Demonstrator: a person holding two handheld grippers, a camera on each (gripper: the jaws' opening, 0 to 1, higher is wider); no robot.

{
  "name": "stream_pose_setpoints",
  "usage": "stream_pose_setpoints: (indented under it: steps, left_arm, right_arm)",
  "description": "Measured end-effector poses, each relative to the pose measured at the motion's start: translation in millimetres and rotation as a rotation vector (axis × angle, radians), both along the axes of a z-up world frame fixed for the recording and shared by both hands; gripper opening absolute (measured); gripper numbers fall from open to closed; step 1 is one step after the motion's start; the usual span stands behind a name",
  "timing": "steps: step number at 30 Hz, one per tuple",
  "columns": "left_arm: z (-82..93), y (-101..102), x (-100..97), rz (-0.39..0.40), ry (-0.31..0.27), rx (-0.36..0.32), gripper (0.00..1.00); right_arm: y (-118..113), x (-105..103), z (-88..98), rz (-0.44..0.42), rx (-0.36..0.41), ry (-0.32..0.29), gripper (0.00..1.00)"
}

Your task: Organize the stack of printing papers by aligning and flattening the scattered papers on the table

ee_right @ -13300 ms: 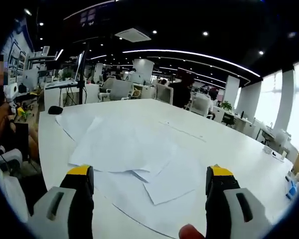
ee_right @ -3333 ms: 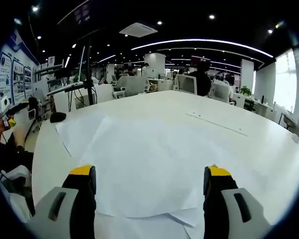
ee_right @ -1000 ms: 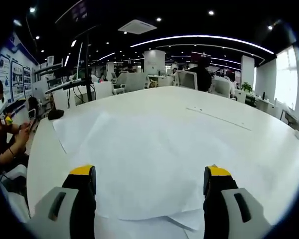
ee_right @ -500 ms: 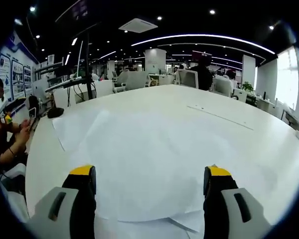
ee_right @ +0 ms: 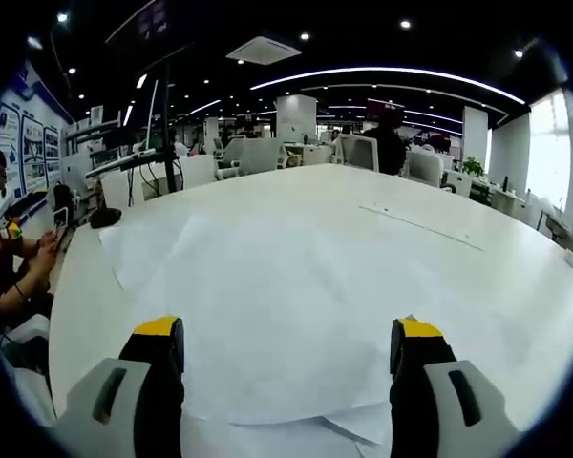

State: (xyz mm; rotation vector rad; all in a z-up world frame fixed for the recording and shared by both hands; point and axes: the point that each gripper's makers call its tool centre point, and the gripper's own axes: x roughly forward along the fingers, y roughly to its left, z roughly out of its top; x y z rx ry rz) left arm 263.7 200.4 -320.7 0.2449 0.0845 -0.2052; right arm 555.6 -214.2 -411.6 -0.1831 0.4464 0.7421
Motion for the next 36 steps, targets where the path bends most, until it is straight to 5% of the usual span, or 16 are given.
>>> stream_pose_setpoints:
  steps: [24, 36]
  left_arm:
    - [6.1, -13, 4.6, -0.027, -0.001, -0.008, 0.92]
    - [5.9, -8, 0.9, -0.055, -0.019, -0.023, 0.92]
  right_arm:
    - [-4, -5, 20.7, 0.003, 0.025, -0.028, 0.84]
    - [-7, -4, 11.9, -0.028, 0.007, -0.015, 0.84]
